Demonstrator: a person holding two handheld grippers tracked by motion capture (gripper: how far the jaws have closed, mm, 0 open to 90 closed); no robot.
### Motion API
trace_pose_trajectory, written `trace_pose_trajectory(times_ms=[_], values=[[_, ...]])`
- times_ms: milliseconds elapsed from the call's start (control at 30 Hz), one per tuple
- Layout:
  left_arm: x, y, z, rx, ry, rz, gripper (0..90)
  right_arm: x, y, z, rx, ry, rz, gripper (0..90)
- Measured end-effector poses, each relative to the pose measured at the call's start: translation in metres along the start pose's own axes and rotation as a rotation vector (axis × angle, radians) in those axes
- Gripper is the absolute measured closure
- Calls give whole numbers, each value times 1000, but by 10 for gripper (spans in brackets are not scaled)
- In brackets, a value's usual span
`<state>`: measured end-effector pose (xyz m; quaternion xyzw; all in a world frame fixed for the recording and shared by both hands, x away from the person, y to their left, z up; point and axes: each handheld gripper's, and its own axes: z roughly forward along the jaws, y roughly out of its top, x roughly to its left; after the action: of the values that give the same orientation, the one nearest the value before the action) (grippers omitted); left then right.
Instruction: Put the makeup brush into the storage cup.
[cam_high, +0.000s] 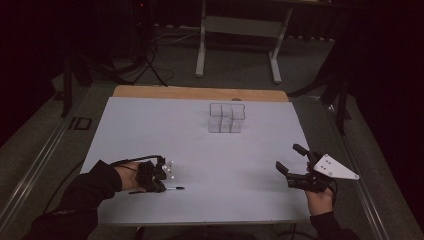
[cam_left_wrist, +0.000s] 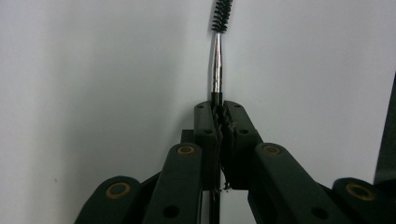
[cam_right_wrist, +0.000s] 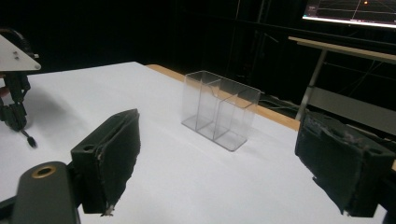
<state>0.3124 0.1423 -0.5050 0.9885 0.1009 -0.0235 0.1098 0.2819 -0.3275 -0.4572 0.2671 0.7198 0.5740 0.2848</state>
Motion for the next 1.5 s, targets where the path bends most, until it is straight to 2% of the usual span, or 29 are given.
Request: trace_pose_trajectory(times_ms=[67,100,267,333,400,433,467,500,567,600,633,667,733,767,800,933,967,1000,1067,1100,1133,1200,1233,1267,1300,1367,1400,1433,1500], values=[[1,1,-2,4,11,-9,862,0,0,0,0,-3,1,139],[2,1,-4,2,2,-20,862,0,0,0,-1,-4,2,139],[5,-1,-18,-43,9,-55,862,0,0,0,-1,-4,3,140],[7,-2,-25,-84,9,-80,863,0,0,0,-1,-3,2,140],[8,-3,-32,-118,29,-87,863,0,0,0,0,-3,2,140],[10,-4,-35,-133,20,-100,863,0,0,0,-1,-2,2,140],[10,-4,-38,-144,41,-96,863,0,0,0,-1,-3,2,140],[11,-4,-42,-166,38,-115,862,0,0,0,0,-3,2,140],[12,-5,-47,-189,55,-125,863,0,0,0,2,-3,4,140],[13,-4,-50,-198,48,-138,863,0,0,0,1,-3,3,140],[13,-4,-52,-211,71,-141,862,0,0,0,0,-2,4,140],[14,-4,-55,-228,62,-153,862,0,0,0,1,-2,4,140],[15,-3,-59,-244,93,-169,862,0,0,1,3,0,5,139],[15,-3,-61,-259,76,-174,862,0,0,1,4,0,6,140],[15,-2,-62,-275,97,-178,863,1,-1,1,5,0,4,140],[16,-1,-68,-332,85,-206,863,1,-1,2,5,4,4,139],[16,0,-69,-347,101,-201,863,1,-1,2,5,5,5,140],[16,0,-71,-368,90,-213,862,1,-1,2,6,5,5,140],[16,1,-73,-395,99,-212,863,2,-1,2,7,6,5,140],[17,1,-74,-417,81,-225,863,2,-1,2,8,6,4,139],[16,1,-75,-432,103,-223,863,2,-1,2,8,7,3,140],[17,0,-77,-478,100,-243,863,3,0,3,10,8,1,139],[17,0,-78,-498,124,-253,863,3,0,3,12,8,1,140],[17,0,-80,-519,111,-258,863,3,0,3,14,9,2,139],[17,-1,-80,-538,123,-263,863,4,0,3,14,11,3,139],[16,-1,-82,-563,135,-271,863,5,0,4,17,13,3,139],[15,0,-82,-581,157,-278,863,5,0,4,17,14,4,139],[15,0,-83,-599,145,-287,863,5,0,4,17,15,5,139],[15,0,-84,-624,174,-296,863,7,1,5,20,17,10,139]])
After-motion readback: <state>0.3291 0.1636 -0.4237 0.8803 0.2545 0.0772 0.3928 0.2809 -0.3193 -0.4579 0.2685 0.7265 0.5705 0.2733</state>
